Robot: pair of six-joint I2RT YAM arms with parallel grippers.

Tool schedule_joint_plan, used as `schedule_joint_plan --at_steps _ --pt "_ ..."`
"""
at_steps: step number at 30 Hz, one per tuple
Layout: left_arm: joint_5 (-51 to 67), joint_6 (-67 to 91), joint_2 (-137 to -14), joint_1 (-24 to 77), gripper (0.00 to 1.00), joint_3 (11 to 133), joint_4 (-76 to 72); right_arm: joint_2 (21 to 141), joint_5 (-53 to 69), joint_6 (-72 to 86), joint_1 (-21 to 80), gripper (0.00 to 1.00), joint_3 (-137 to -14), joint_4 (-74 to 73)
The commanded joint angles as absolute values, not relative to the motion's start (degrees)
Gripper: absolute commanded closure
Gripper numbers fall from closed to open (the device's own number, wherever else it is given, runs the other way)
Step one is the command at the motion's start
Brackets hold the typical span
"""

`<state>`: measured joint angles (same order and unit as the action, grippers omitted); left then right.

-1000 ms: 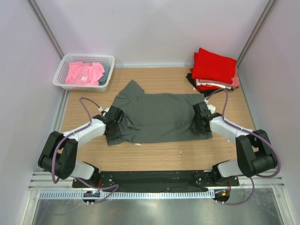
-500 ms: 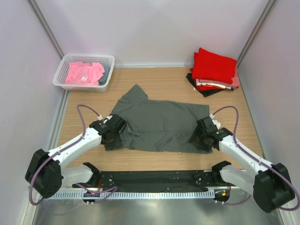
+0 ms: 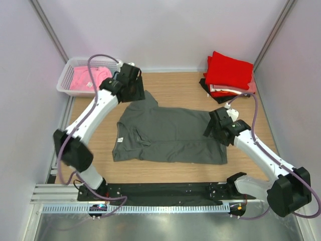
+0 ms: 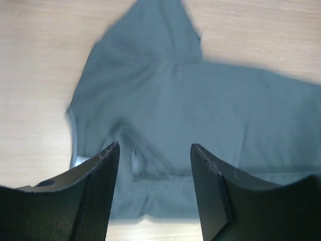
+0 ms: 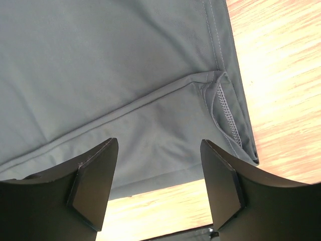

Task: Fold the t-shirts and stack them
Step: Fold the tshirt

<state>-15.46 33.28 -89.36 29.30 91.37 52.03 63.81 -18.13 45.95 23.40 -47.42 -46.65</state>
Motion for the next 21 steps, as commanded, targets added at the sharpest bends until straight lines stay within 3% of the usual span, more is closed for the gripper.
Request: schedule_joint_plan --at_steps 1,4,11,21 --pt "-3.63 24.53 -101.92 22.7 0.41 99.9 46.33 63.81 -18.03 42.02 23.47 0.27 -49.83 -46.14" --pt "2.45 21.54 -118.85 19.96 0.41 115.51 47.36 61.1 -17.84 39.39 23.47 0.28 -50.8 -48.68" --pt "11.59 19.34 -138.05 16.0 0.42 134.71 46.07 54.67 -17.76 37.97 23.38 0.27 -52.47 -53.7" --pt "15.11 17.31 -147.21 13.18 0.37 138.78 38.94 55.46 -11.43 37.97 23.38 0.27 -55.63 -54.4"
